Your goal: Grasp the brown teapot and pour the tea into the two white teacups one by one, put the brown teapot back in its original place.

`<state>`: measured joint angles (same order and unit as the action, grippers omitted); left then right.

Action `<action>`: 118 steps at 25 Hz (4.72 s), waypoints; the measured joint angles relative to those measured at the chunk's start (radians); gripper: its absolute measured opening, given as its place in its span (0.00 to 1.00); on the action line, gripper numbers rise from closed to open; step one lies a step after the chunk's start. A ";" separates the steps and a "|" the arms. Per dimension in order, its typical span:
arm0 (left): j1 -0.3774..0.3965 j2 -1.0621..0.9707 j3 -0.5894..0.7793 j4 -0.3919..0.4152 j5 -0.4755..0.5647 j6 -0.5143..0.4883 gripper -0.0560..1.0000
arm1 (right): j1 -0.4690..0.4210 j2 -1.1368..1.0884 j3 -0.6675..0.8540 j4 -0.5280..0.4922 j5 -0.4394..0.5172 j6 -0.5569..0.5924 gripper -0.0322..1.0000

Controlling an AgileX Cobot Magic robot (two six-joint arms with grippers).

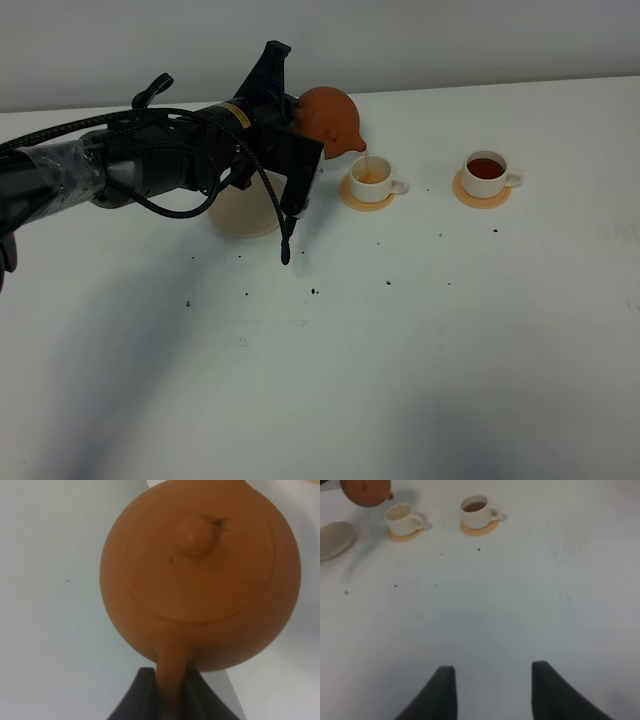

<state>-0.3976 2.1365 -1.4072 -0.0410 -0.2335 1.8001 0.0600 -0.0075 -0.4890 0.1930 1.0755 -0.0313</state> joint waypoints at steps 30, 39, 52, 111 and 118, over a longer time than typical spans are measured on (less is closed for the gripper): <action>-0.019 0.000 -0.001 0.000 0.000 0.086 0.17 | 0.000 0.000 0.000 0.000 0.000 0.000 0.38; -0.019 0.000 -0.001 0.000 -0.008 0.105 0.17 | 0.000 0.000 0.000 0.000 0.000 0.000 0.38; -0.019 0.000 -0.001 0.000 -0.015 0.128 0.17 | 0.000 0.000 0.000 0.000 0.000 0.000 0.38; -0.019 0.000 -0.001 -0.001 -0.038 0.180 0.17 | 0.000 0.000 0.000 0.000 0.000 0.000 0.38; -0.019 0.000 -0.001 -0.005 -0.036 0.174 0.17 | 0.000 0.000 0.000 0.000 0.000 0.000 0.38</action>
<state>-0.4165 2.1365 -1.4083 -0.0455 -0.2696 1.9745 0.0600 -0.0075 -0.4890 0.1930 1.0755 -0.0313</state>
